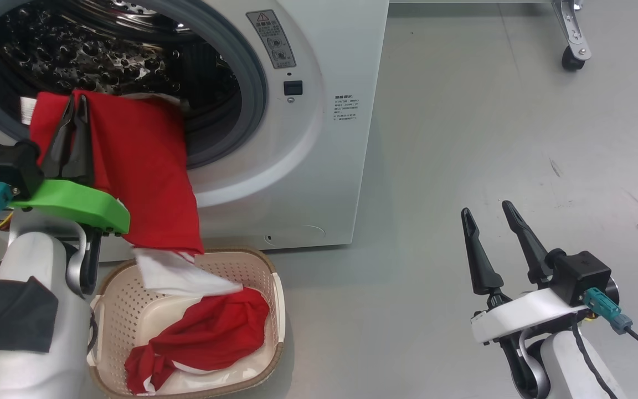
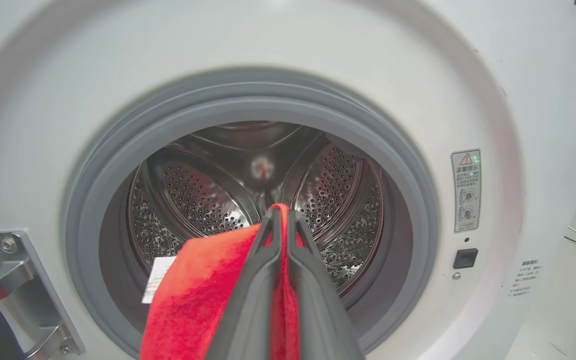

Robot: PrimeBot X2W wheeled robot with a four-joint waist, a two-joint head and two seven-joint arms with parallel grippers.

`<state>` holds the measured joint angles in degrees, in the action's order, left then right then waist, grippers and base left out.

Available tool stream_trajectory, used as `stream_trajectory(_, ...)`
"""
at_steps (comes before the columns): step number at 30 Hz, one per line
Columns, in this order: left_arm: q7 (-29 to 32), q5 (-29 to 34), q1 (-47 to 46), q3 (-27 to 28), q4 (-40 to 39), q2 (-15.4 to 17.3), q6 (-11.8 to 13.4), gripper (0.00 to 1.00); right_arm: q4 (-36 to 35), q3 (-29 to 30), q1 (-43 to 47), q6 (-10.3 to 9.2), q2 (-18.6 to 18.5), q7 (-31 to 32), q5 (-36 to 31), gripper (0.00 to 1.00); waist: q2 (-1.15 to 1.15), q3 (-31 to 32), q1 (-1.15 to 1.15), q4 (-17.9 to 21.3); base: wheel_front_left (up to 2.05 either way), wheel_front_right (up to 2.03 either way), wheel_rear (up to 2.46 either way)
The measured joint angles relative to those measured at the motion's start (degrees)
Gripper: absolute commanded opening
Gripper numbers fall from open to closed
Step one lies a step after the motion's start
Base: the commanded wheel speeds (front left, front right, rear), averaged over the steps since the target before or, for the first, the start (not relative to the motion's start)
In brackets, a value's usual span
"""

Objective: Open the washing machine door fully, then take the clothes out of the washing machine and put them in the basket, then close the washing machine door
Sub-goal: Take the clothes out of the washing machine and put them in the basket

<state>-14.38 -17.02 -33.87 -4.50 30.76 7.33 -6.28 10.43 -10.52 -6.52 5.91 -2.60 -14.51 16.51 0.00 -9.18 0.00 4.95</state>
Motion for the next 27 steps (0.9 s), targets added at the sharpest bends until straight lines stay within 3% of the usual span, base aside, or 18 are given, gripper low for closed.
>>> stream_trajectory(17, -0.1, 2.5, 3.0, 1.4, -14.3, -1.1, 0.2, 0.0, -0.3, 0.0, 0.0, 0.0, 0.0, 0.0, 0.0, 1.0, 0.0, -0.4, 0.0, 0.0, 0.0, 0.0, 0.0)
stream_trajectory(27, -0.1, 2.8, 9.3, 0.2, -12.2, -1.4, 0.2, 0.0, -0.3, -0.5, 0.1, 0.02, 0.0, 0.0, 0.0, 1.0, 0.0, -0.5, 0.0, 0.1, 0.0, 0.0, 0.0)
